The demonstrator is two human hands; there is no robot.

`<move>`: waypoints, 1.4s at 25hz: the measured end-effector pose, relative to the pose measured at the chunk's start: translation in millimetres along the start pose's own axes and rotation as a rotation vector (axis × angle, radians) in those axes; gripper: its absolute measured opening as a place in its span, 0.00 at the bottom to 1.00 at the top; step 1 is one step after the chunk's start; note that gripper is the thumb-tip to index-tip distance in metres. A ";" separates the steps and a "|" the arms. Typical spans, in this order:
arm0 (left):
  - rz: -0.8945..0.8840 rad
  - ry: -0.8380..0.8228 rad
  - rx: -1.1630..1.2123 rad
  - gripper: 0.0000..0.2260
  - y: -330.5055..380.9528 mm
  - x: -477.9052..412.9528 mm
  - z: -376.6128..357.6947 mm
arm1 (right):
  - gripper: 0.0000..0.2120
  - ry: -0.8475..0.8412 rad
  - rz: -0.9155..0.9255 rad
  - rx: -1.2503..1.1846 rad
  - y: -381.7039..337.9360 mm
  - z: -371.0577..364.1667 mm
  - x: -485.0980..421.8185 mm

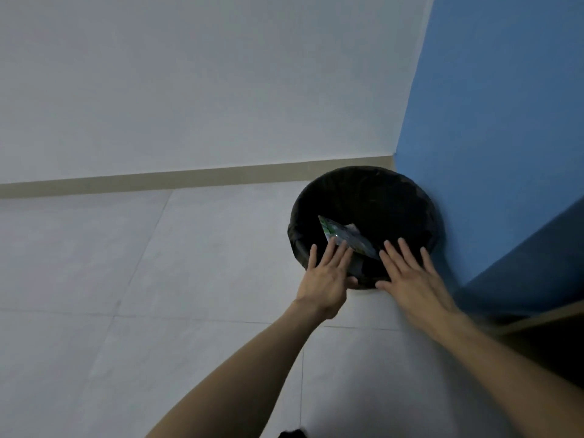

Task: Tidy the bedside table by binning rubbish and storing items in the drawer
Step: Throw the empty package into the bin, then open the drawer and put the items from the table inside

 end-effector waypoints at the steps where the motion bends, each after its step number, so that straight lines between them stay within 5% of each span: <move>1: 0.029 -0.005 -0.003 0.25 0.8 -11.7 5.3 | 0.30 -0.051 -0.029 0.014 2.6 7.3 -9.2; 5: 0.110 -0.067 0.023 0.23 15.1 -26.6 24.1 | 0.27 -0.202 -0.027 -0.036 11.7 30.2 -13.3; 11: 0.019 0.072 0.211 0.28 64.0 33.8 36.4 | 0.31 -0.309 -0.200 -0.297 23.4 78.4 54.7; 15: -0.158 0.111 0.473 0.23 142.2 82.9 57.8 | 0.27 -0.105 -0.352 -0.463 58.0 142.2 140.0; 20: -0.187 -0.178 0.868 0.22 292.8 127.0 58.0 | 0.22 0.380 -0.677 -0.399 131.9 195.5 296.7; 24: 0.005 -0.512 1.013 0.28 373.0 158.7 27.1 | 0.26 0.202 -0.897 -0.297 173.4 176.3 398.3; 27: 0.000 -0.539 1.116 0.27 395.5 167.5 9.3 | 0.29 0.044 -0.858 -0.294 175.6 140.1 425.4; 35: -0.002 -0.383 1.035 0.26 414.9 162.7 -14.7 | 0.34 0.016 -0.832 -0.345 177.5 126.5 427.3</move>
Point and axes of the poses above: each hand's wrist, its own x-axis away from the middle knuckle, its own z-axis out of the back of the hand, y = z × x, the point moved 2 cm from there along -x, towards the middle knuckle, and after that the axes turned 9 degrees about x, right-handed, at the moved point
